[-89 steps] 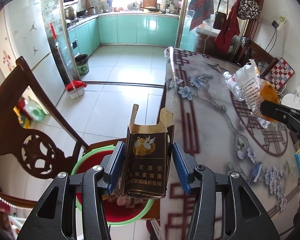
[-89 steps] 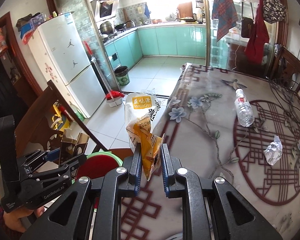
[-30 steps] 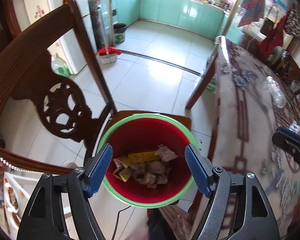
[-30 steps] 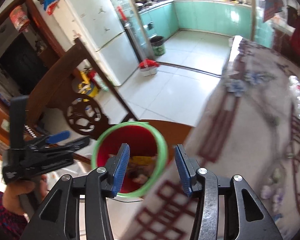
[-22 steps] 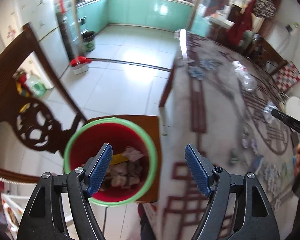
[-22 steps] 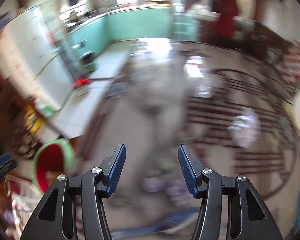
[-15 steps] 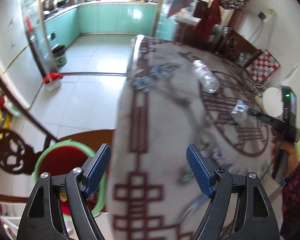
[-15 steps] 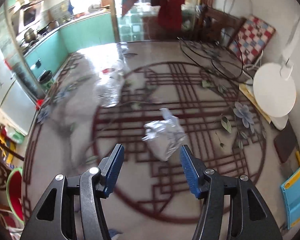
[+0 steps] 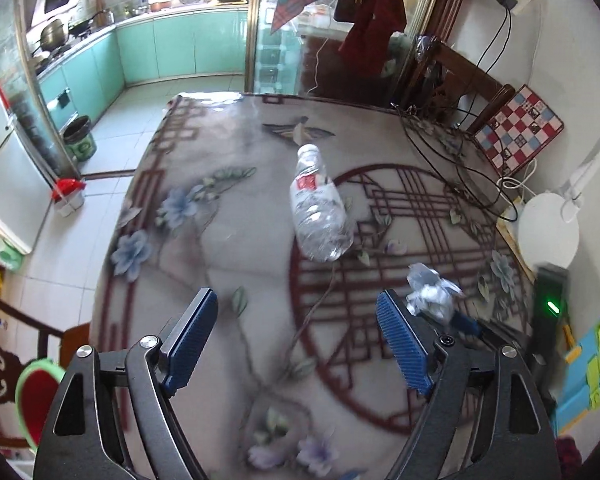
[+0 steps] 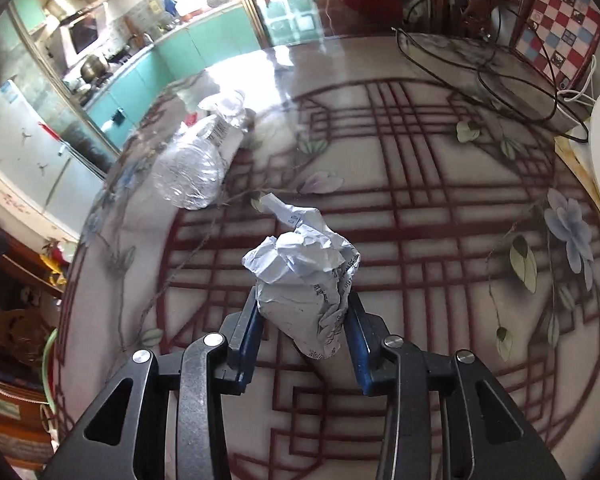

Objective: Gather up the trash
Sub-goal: 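Grasp crumpled foil paper with right tool while left tool grasps the water bottle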

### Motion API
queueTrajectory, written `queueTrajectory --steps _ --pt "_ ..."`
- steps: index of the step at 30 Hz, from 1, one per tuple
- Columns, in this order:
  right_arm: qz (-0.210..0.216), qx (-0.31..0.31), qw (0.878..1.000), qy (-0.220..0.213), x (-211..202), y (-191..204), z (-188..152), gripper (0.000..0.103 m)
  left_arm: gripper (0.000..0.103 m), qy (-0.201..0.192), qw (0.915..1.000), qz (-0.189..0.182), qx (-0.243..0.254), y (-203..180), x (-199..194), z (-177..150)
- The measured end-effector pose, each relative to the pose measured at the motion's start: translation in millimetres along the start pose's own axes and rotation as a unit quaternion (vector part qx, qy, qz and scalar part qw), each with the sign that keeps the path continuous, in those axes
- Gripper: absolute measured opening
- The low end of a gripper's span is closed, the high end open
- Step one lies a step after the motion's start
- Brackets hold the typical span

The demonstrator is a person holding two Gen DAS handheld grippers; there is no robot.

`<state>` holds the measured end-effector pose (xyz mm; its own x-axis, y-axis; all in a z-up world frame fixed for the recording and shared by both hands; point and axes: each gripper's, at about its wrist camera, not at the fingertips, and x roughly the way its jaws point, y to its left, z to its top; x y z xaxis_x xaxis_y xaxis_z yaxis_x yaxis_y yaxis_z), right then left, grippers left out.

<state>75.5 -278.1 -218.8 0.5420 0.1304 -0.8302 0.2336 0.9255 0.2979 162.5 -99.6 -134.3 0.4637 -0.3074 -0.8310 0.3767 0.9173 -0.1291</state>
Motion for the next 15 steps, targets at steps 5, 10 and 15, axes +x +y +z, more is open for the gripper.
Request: queueTrajectory --steps 5,10,15 --pt "0.019 0.005 1.000 -0.021 -18.8 -17.0 3.9 0.036 0.082 0.023 0.9994 0.025 0.009 -26.9 61.3 33.5" --pt "0.022 -0.005 1.000 -0.021 -19.9 -26.5 8.3 0.036 0.082 0.062 0.9971 0.042 -0.006 -33.9 125.9 60.8" --pt "0.034 0.011 0.999 -0.014 -6.7 -36.1 12.0 0.037 0.081 0.103 0.9935 0.046 -0.008 -35.1 169.9 76.3"
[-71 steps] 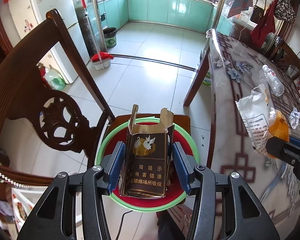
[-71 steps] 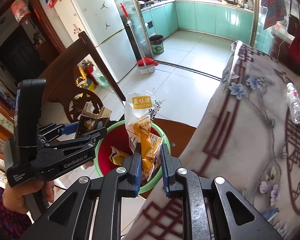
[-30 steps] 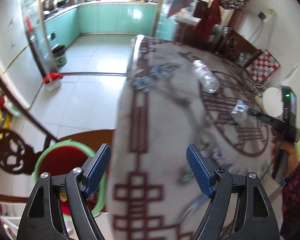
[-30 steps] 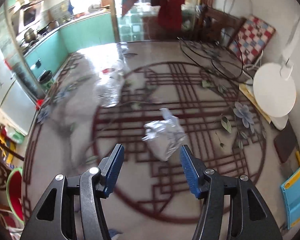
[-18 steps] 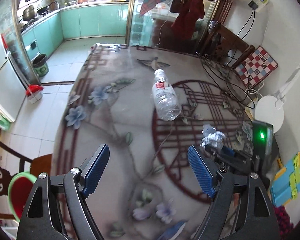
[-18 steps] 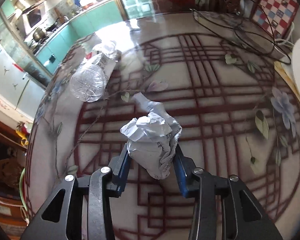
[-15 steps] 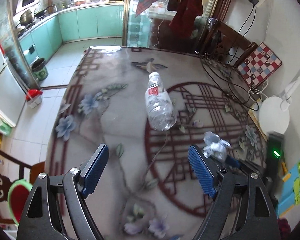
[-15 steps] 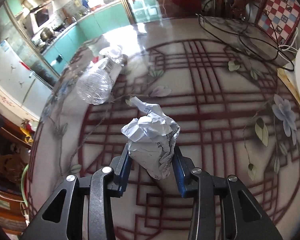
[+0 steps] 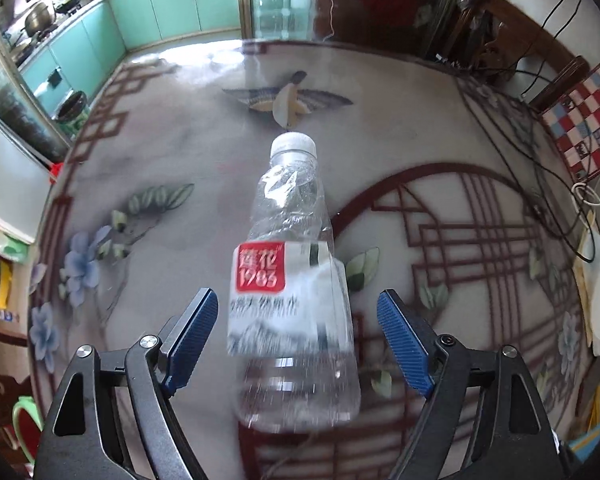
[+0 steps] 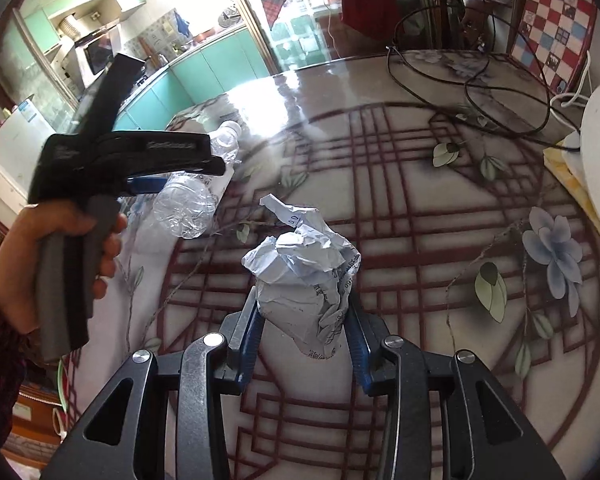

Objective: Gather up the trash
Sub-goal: 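Grasp crumpled foil paper with right tool while left tool grasps the water bottle, then carry the foil paper and water bottle with both tools over the bucket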

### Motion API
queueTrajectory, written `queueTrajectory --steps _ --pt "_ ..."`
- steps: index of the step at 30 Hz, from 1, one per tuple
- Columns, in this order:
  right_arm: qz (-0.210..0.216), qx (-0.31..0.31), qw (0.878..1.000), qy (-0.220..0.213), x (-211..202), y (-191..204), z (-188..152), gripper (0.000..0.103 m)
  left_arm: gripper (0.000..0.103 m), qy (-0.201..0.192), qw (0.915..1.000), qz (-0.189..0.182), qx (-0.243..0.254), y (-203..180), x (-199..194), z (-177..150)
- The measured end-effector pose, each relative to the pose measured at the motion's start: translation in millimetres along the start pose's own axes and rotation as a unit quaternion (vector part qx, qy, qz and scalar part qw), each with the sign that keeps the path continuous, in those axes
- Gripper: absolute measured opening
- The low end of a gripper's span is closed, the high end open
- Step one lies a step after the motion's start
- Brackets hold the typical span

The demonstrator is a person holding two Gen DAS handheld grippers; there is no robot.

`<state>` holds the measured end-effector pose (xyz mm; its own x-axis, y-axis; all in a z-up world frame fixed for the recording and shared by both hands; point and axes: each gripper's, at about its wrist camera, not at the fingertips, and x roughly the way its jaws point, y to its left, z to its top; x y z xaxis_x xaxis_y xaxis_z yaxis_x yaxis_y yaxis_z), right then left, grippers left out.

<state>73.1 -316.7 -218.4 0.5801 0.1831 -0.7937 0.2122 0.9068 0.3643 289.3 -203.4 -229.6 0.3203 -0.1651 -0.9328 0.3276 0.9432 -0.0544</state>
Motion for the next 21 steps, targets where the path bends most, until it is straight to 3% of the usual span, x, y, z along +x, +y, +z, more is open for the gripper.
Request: queueTrajectory --steps 2,3,10,15,21 --pt "0.002 0.001 1.000 0.003 5.5 -0.4 1.0 0.037 0.060 0.013 0.9999 -0.001 0.001 0.7 9.5 1.1" --pt "0.001 -0.001 1.000 0.004 7.8 0.7 1.2 0.037 0.056 0.019 0.9998 -0.003 -0.001 2.5 13.6 0.3" --pt "0.001 0.007 1.000 -0.001 3.6 6.0 2.8 0.037 0.055 -0.005 0.9996 -0.029 0.000 15.3 -7.9 -13.3" --pt "0.003 0.007 1.000 -0.023 -25.8 27.4 3.8 0.037 0.055 -0.042 0.9980 -0.048 -0.003 35.2 -77.1 -53.0" --pt "0.004 -0.017 0.998 -0.056 -72.7 74.9 -4.7 0.037 0.056 -0.083 0.9954 -0.045 -0.013 72.1 -158.2 -118.0"
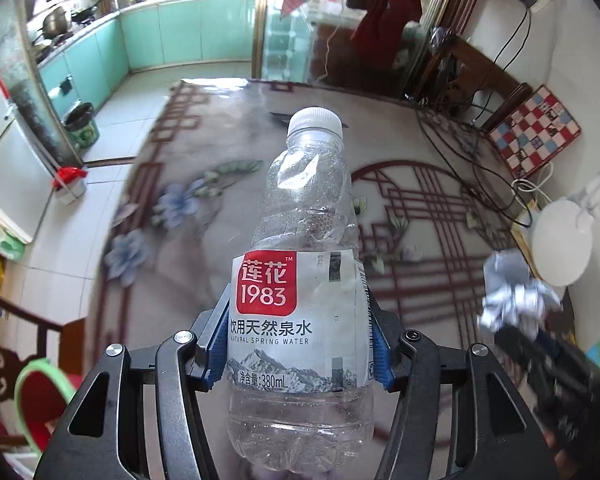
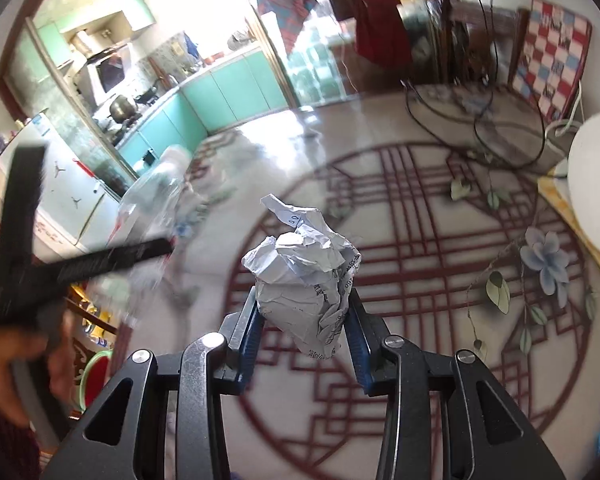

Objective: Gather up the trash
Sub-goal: 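Carry the foil paper and water bottle with both tools over the bucket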

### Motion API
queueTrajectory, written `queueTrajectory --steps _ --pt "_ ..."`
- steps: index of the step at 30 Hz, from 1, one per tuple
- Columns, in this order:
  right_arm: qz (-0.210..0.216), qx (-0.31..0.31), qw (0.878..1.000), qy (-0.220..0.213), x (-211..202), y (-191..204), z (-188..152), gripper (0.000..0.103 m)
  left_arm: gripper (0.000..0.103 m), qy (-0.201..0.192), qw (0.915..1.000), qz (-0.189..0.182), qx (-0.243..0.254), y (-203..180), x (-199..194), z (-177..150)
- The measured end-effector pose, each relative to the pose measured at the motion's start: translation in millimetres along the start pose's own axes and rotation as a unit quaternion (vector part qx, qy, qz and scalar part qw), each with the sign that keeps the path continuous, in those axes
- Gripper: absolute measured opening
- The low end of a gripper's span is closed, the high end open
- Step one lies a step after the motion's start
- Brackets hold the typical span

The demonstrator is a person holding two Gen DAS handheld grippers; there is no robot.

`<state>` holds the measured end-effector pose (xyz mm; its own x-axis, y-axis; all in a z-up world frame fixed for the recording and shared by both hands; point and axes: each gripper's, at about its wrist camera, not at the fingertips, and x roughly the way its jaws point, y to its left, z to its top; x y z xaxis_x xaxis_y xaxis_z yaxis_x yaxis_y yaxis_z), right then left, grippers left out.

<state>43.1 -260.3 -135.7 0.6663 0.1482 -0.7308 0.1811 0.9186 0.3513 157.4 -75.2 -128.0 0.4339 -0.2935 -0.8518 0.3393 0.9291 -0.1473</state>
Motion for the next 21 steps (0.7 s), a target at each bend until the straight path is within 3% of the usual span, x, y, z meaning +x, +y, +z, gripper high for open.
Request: queueTrajectory --steps 4,11,21 --pt "0.003 -0.023 1.000 -0.018 -27.3 41.9 -9.2 0.037 0.056 -0.027 0.9996 0.001 -0.006 25.7 -46.2 -32.3" --pt "-0.015 -0.044 0.998 -0.046 -63.3 114.6 -31.5 0.037 0.056 -0.048 0.9987 -0.001 -0.019 74.7 -81.0 -71.0" --pt "0.001 -0.056 0.998 -0.041 -52.7 206.5 -64.2 0.037 0.056 -0.066 0.9972 0.026 -0.026 141.0 -114.5 -91.5"
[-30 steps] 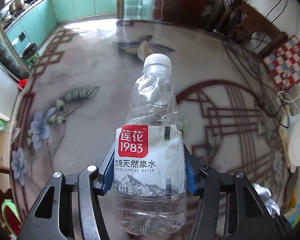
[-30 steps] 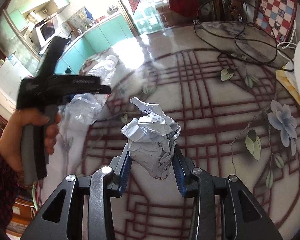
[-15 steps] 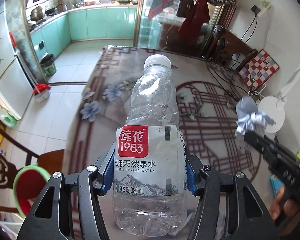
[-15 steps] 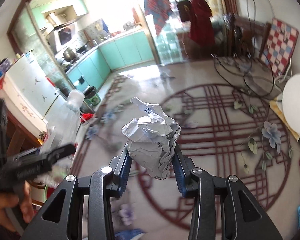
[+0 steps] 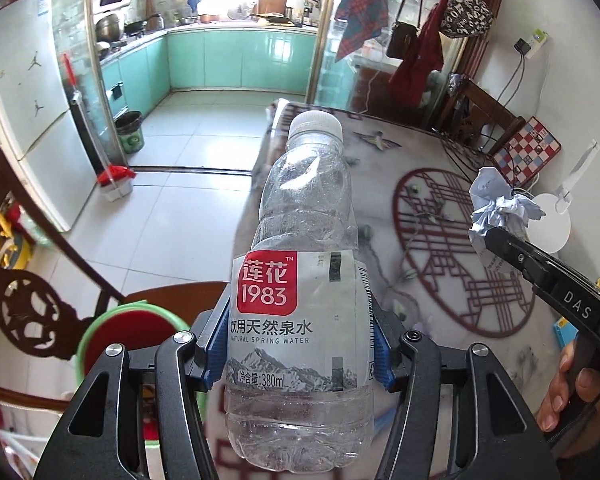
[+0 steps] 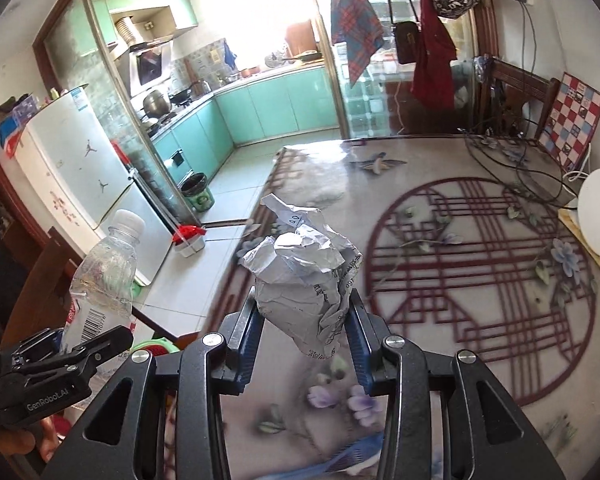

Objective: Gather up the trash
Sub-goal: 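Carry the foil paper and water bottle with both tools over the bucket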

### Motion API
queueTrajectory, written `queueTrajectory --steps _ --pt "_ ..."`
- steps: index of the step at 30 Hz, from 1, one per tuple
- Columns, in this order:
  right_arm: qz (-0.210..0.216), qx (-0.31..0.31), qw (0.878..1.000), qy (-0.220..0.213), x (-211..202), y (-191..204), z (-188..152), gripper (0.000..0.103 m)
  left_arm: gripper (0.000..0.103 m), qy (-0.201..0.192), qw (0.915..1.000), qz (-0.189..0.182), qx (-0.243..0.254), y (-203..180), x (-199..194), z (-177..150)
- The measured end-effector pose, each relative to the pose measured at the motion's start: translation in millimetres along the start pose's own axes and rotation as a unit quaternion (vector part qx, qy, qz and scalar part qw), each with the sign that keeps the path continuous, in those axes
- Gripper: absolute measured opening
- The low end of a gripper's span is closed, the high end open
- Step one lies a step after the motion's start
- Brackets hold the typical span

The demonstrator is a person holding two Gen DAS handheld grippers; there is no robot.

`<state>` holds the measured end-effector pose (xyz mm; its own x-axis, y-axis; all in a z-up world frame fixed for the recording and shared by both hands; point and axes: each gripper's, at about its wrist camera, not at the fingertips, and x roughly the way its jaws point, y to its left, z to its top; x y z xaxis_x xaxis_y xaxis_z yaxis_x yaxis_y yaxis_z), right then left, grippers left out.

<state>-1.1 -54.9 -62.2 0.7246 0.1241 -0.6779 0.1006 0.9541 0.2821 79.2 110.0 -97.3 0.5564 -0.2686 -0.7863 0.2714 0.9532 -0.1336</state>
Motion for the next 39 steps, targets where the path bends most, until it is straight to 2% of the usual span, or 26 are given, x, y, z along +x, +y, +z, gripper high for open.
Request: queueTrajectory --steps 8,24,39 --pt "0.016 -0.027 1.000 -0.001 10.6 53.8 -0.7 0.037 0.056 -0.020 0.9994 0.021 -0.018 43.8 -13.0 -4.0" --pt "0.055 -0.082 0.995 0.012 30.3 135.4 -2.9 0.037 0.056 -0.025 0.9967 0.046 -0.061 113.3 -19.9 -12.9" --pt "0.083 -0.115 0.989 0.031 42.2 174.4 -12.6 0.038 0.056 -0.016 0.9932 0.074 -0.089 148.4 -20.6 -22.4"
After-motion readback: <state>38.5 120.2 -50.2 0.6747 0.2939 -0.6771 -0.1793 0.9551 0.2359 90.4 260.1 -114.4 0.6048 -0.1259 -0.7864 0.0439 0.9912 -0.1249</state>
